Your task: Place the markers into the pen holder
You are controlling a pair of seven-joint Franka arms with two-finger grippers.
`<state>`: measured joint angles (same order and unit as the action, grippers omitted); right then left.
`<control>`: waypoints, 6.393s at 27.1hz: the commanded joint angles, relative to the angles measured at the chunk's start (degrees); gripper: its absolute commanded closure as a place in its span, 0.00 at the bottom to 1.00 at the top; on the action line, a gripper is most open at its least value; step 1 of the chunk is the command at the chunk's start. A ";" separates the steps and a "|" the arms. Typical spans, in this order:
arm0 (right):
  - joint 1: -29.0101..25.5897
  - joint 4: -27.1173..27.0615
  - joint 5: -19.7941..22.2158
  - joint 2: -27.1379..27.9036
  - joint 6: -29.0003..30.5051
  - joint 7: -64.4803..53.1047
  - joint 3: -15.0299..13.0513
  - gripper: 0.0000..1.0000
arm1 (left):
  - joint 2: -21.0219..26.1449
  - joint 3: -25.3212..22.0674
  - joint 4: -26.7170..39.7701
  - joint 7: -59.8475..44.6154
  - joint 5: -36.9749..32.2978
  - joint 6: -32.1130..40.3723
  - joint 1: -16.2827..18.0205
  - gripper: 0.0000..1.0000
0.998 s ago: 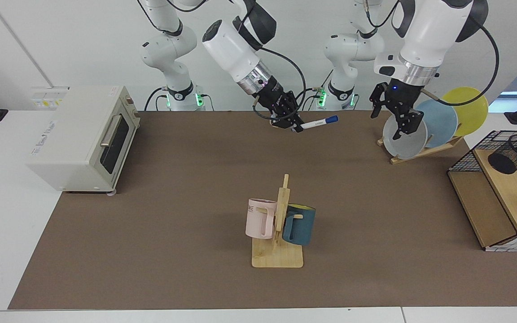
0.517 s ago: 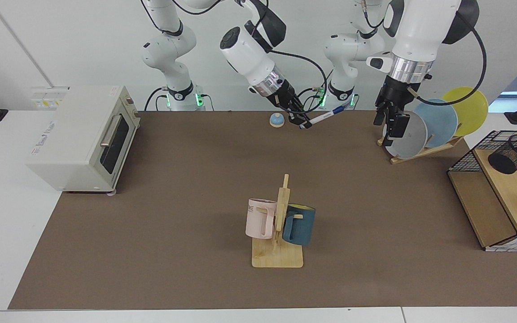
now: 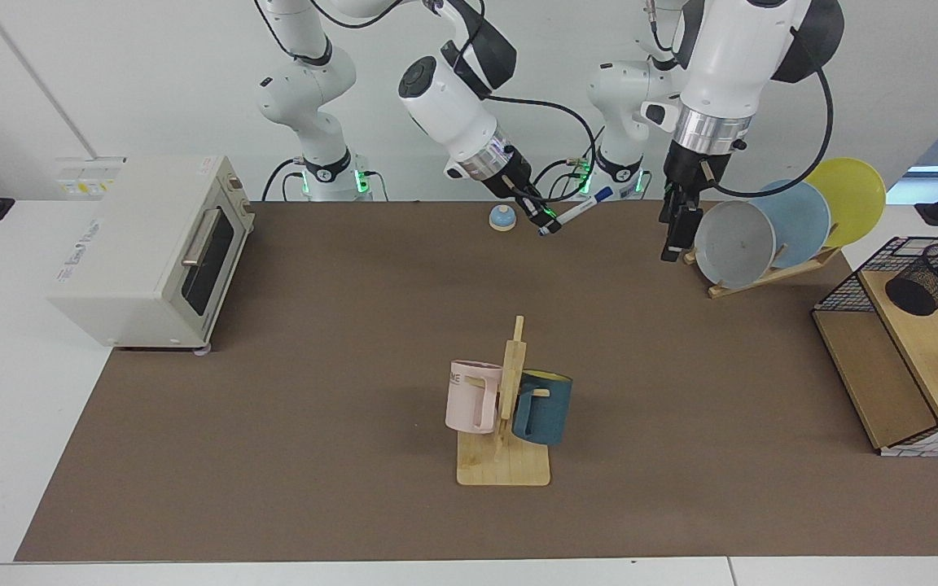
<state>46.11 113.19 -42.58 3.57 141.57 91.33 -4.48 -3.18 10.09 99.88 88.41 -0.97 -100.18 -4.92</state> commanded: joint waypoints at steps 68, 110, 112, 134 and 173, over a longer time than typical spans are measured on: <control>-1.98 -4.91 4.77 3.21 -0.42 11.24 -0.52 0.01 | -3.76 5.29 1.72 -16.70 -4.56 4.90 -0.70 1.00; -37.58 -5.51 43.19 -8.57 -34.43 -71.88 -0.53 0.00 | 1.86 -26.17 -7.23 -16.79 -24.94 6.57 -0.26 1.00; -38.20 -6.83 43.19 -8.75 -36.36 -75.40 -0.61 0.00 | 3.00 -26.44 -9.08 -14.95 -27.14 6.57 -0.26 1.00; -40.04 -17.64 42.49 -5.68 -52.26 -84.03 -1.32 0.00 | 9.51 -31.71 -13.13 7.12 -43.06 -8.28 3.34 1.00; -40.75 -17.91 42.49 -6.11 -51.93 -83.15 -1.32 0.00 | 19.70 -29.17 -16.65 6.25 -49.84 -1.61 0.44 0.00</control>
<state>6.29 96.45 -0.40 -3.24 89.77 9.26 -6.38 15.99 -20.79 84.86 97.13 -53.22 -105.10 -3.20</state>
